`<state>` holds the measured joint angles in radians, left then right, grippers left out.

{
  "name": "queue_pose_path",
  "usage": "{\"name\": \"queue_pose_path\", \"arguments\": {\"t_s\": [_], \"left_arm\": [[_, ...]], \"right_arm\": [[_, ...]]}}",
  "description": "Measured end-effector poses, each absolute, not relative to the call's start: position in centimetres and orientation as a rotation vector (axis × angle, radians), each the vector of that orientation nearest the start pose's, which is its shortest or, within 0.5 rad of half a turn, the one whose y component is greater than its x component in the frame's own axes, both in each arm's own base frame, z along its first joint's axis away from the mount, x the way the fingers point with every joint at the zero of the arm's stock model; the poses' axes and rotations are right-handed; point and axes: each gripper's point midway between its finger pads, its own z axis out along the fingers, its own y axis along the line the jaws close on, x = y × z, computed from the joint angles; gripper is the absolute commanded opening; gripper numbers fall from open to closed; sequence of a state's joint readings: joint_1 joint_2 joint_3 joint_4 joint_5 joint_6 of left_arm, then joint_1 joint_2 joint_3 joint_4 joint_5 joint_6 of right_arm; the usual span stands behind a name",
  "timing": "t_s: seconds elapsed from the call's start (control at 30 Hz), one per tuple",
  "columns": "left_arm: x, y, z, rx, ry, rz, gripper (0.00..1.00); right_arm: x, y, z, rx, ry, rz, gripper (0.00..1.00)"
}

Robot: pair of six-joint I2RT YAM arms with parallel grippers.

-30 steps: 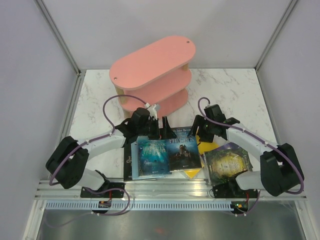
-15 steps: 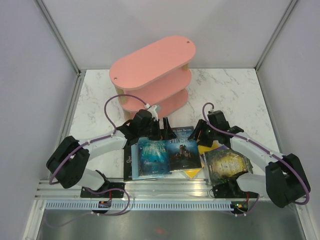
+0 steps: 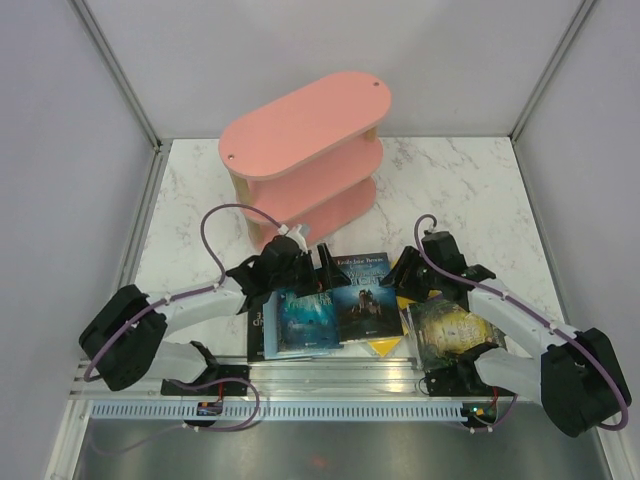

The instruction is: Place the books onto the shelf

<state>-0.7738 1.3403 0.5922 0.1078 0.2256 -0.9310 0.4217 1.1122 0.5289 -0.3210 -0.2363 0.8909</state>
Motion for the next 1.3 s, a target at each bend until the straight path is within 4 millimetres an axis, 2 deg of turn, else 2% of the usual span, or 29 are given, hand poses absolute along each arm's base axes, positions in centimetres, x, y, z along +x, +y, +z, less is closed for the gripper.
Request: {"name": "queue_pose_path", "arguments": {"t_s": [0.13,0.3,0.43,0.5,0.6,0.67,0.7,0.73,0.77,0.8,0.87,0.9,0.93,1.0,1.1,1.3], "left_arm": [[19.8,-31.9,8.0,-0.08,2.456,-1.181,1.0],[19.9,-33.2,7.8,-0.125,2.399,-1.273,0.98],[19.7,-33.6,7.9,-0.161,2.376,-1.316,0.91],[19.4,-33.6,8.4,-0.184,2.359,-1.338,0.83],[18.2,-33.2,8.0,-0.232,2.394,-1.348,0.69],[17.5,-33.0,7.5,-0.239,2.425,-1.336,0.51],[17.0,-32.9,7.1,-0.245,2.447,-1.326,0.38],[16.7,-32.7,6.7,-0.248,2.469,-1.318,0.09],[16.3,-32.7,6.6,-0.266,2.487,-1.323,0.02],[16.2,-32.8,7.3,-0.293,2.475,-1.371,0.02],[16.5,-33.1,9.0,-0.291,2.427,-1.418,0.02],[16.4,-33.0,9.2,-0.289,2.426,-1.418,0.02],[16.2,-32.8,9.3,-0.287,2.432,-1.414,0.02],[15.5,-32.5,9.6,-0.279,2.45,-1.403,0.02],[14.2,-31.1,10.5,-0.266,2.476,-1.367,0.02],[13.1,-26.4,12.7,-0.323,2.453,-1.239,0.02]], "right_arm": [[21.1,17.4,5.9,0.511,2.6,0.802,0.44],[21.2,17.5,6.0,0.51,2.595,0.815,0.35],[21.2,17.7,6.1,0.495,2.591,0.837,0.3],[21.2,17.9,6.2,0.489,2.59,0.851,0.28],[21.0,18.2,6.2,0.474,2.592,0.885,0.23],[21.0,18.5,6.2,0.466,2.589,0.911,0.21],[21.0,18.7,6.3,0.462,2.588,0.925,0.21],[21.0,18.9,6.3,0.456,2.588,0.939,0.21],[20.9,18.9,6.3,0.453,2.591,0.945,0.21],[20.9,18.8,6.3,0.458,2.59,0.943,0.21],[21.1,18.8,6.7,0.46,2.572,0.953,0.28],[21.1,18.8,6.9,0.455,2.567,0.957,0.37],[20.9,18.9,7.0,0.458,2.572,0.963,0.7],[20.4,19.5,7.7,0.45,2.574,1.015,0.98],[20.5,20.4,10.6,0.397,2.523,1.086,0.98],[21.5,21.4,17.3,0.355,2.358,1.217,0.98]]}}
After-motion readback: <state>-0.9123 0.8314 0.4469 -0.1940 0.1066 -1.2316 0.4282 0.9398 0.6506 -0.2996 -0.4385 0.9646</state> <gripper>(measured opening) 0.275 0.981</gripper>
